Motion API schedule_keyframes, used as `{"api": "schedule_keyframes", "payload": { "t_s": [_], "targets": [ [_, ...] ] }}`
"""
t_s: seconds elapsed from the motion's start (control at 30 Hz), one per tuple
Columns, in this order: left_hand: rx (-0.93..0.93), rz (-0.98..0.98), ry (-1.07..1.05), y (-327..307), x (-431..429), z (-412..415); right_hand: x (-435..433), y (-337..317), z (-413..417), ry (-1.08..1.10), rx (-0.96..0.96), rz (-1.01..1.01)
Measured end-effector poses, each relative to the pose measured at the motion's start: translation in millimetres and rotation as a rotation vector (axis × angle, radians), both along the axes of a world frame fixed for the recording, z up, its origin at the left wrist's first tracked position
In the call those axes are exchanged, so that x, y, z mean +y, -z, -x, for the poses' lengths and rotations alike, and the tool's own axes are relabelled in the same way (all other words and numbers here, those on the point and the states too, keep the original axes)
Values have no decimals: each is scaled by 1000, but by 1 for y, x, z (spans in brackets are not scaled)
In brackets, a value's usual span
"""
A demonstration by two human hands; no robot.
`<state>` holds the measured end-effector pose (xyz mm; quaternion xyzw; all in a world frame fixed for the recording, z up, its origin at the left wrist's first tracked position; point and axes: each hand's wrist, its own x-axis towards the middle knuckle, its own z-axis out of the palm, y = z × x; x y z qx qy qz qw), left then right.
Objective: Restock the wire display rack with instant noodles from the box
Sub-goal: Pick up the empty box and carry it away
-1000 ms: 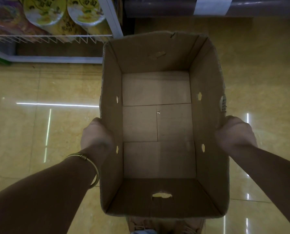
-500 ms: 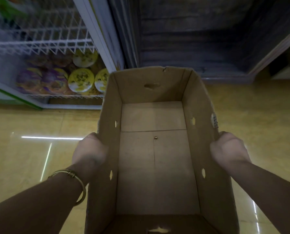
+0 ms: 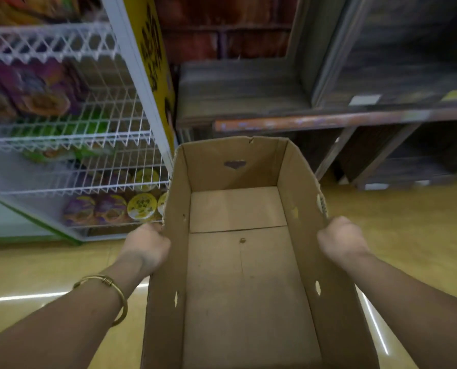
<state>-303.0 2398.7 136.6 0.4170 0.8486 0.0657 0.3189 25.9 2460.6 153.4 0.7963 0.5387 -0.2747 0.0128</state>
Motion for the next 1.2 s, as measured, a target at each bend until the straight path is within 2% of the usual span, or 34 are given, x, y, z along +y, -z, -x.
{"api": "schedule_keyframes", "payload": {
  "t_s": [0.27, 0.47, 0.73, 0.97, 1.2],
  "targets": [
    [59, -102, 99, -169, 16, -1, -10, -165, 4, 33, 14, -156],
    [167, -210, 196, -268, 21, -22, -18, -252, -2, 49, -35, -262],
    [232, -335, 340, -379, 26, -29, -36, -365, -32, -152, -152, -354],
    [218, -429, 397, -450, 26, -43, -56, -445, -47, -140, -166, -468],
    [246, -486, 428, -477, 36, -79, -66, -466, -77, -62, -179, -490]
  ]
}}
